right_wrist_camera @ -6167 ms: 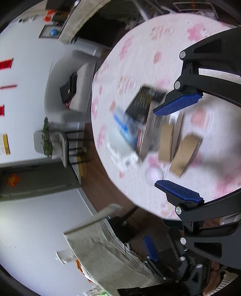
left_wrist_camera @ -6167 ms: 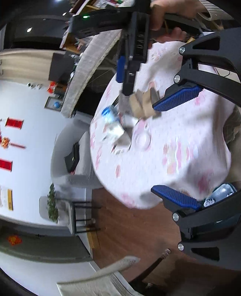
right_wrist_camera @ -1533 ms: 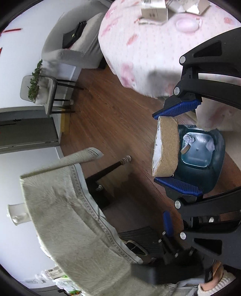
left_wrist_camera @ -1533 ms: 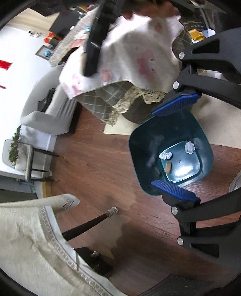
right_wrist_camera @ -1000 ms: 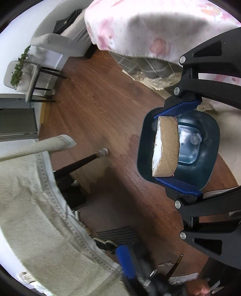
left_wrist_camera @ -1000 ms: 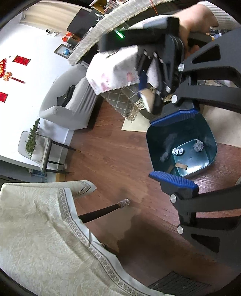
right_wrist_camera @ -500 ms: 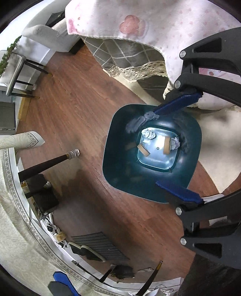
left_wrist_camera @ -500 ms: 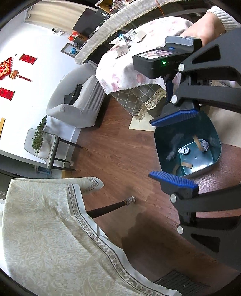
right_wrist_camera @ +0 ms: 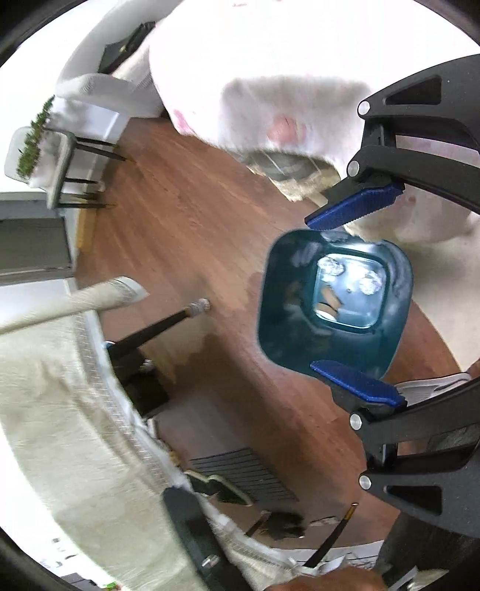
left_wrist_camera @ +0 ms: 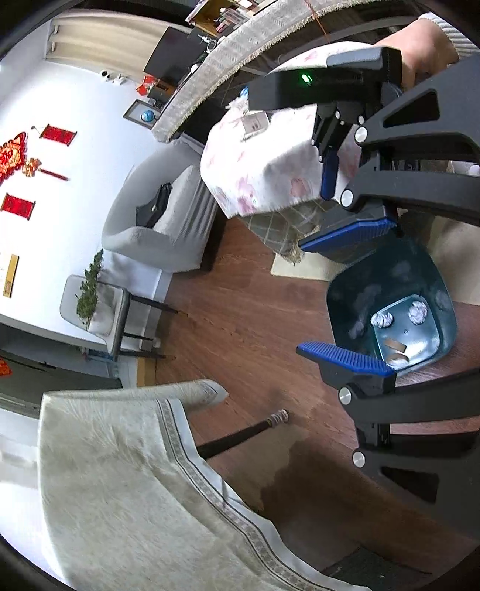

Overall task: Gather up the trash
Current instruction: 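Move both open tools back from the bin to the table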

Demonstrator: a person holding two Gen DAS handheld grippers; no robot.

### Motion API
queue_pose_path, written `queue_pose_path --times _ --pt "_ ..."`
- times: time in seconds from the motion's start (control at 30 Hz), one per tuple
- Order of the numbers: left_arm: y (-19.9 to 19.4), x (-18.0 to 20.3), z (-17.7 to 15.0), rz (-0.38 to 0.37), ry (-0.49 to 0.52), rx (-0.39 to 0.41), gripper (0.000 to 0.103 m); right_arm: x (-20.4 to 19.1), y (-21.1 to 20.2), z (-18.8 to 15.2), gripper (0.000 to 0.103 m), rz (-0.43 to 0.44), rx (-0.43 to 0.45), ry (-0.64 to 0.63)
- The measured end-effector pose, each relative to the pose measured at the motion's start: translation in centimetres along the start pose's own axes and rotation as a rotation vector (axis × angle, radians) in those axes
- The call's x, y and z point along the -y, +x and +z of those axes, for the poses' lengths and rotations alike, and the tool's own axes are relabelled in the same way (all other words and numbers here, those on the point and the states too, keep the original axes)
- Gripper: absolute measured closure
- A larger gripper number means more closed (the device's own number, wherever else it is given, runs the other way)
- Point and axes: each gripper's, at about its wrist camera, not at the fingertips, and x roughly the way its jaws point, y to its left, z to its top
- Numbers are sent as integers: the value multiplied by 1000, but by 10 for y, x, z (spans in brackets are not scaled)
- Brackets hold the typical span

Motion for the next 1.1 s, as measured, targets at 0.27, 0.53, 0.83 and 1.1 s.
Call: queue_pose_path --times 0.27,0.53,0.83,1.1 --pt "11 48 8 -44 31 19 49 34 -50 1 29 -30 105 40" --pt "27 93 8 -65 81 19 46 72 -83 -11 29 -57 163 98" --pt "49 131 3 -106 115 -1 39 120 -117 -32 28 -137 214 161" --pt "69 171 -6 -130 178 -20 29 161 -140 -54 23 -235 253 238"
